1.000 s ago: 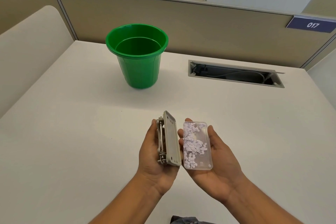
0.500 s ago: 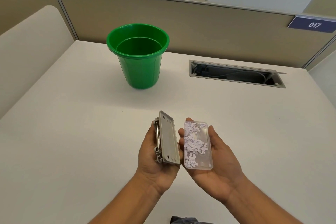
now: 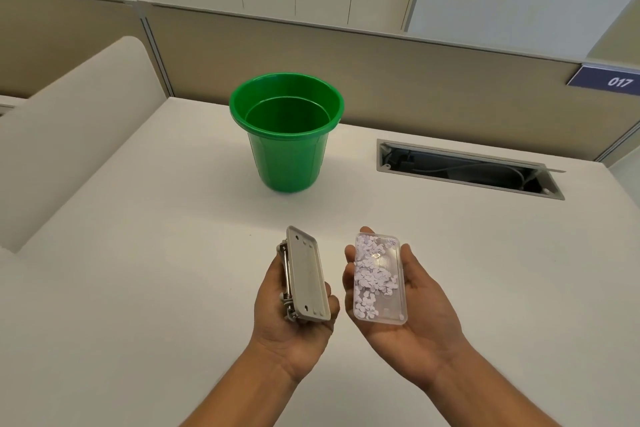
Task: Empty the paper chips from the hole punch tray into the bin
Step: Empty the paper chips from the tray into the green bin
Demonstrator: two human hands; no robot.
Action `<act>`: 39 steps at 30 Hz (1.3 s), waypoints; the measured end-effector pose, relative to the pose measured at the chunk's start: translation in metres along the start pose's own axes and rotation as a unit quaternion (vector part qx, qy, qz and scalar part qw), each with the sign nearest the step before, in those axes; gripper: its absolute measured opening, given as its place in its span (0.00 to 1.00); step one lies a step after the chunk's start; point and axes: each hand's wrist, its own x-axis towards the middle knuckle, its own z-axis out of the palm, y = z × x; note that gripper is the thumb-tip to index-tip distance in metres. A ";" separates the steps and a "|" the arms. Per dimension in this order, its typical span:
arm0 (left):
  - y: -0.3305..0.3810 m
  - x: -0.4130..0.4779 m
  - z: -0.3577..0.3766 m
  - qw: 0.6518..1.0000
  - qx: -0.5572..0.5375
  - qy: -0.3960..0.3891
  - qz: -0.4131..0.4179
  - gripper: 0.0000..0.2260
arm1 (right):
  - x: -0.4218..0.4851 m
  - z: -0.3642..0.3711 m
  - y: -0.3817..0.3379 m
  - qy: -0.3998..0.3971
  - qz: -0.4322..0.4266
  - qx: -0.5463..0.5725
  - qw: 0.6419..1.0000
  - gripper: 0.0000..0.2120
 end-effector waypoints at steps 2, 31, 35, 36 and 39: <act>0.017 0.007 0.006 1.000 -0.001 0.004 0.016 0.20 | 0.009 0.011 -0.008 -0.013 -0.005 -0.007 1.000 0.23; 0.135 0.117 0.060 0.995 -0.063 0.016 0.081 0.19 | 0.282 0.179 -0.135 0.042 -0.163 -0.297 0.940 0.26; 0.141 0.119 0.055 0.995 -0.068 0.020 0.075 0.17 | 0.302 0.182 -0.123 0.095 -0.200 -0.652 0.725 0.24; 0.142 0.119 0.054 0.994 -0.071 0.021 0.075 0.18 | 0.306 0.180 -0.121 0.075 -0.199 -0.722 0.658 0.25; 0.145 0.121 0.048 0.993 -0.079 0.033 0.082 0.20 | 0.314 0.174 -0.116 0.029 -0.180 -0.812 0.554 0.24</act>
